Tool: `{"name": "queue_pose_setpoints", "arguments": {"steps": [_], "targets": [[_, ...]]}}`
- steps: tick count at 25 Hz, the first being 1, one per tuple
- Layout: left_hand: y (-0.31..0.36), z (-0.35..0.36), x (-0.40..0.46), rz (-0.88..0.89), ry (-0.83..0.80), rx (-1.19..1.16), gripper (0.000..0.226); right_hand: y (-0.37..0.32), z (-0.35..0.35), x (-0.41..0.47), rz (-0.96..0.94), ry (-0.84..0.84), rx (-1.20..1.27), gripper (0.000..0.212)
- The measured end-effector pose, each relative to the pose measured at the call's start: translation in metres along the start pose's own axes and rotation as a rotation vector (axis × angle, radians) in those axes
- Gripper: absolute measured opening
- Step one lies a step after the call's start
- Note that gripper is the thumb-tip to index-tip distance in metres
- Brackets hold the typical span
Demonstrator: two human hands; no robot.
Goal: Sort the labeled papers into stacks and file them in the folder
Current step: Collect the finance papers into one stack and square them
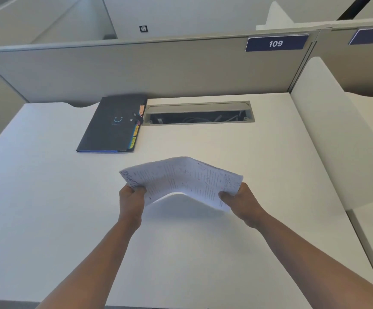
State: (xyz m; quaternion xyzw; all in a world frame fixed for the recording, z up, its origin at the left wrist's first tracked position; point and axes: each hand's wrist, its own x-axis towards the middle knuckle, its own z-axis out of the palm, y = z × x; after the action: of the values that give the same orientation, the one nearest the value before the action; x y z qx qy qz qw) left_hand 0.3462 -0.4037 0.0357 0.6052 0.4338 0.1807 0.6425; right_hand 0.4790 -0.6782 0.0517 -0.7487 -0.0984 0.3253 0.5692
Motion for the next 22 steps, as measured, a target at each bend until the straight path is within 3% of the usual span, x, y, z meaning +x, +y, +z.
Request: {"name": "queue_pose_setpoints", "arguments": {"steps": [9, 11, 16, 19, 22], "targets": [[-0.001, -0.013, 0.009, 0.031, -0.190, 0.103, 0.023, 0.002, 0.002, 0.001, 0.063, -0.035, 0.034, 0.028], [0.007, -0.017, 0.014, 0.055, -0.194, 0.177, 0.013, -0.001, 0.003, 0.002, 0.073, -0.062, 0.055, 0.030], [0.045, -0.038, 0.026, 0.160, -0.146, 0.325, 0.019, -0.015, 0.021, 0.006, 0.061, -0.101, 0.115, 0.033], [0.074, -0.061, 0.033, 0.228, -0.146, 0.423, 0.023, -0.034, 0.037, 0.013, -0.047, 0.035, 0.162, 0.037], [0.100, -0.083, 0.047, 0.298, -0.161, 0.552, 0.025, -0.055, 0.056, 0.020, -0.118, 0.258, 0.172, 0.064]]}}
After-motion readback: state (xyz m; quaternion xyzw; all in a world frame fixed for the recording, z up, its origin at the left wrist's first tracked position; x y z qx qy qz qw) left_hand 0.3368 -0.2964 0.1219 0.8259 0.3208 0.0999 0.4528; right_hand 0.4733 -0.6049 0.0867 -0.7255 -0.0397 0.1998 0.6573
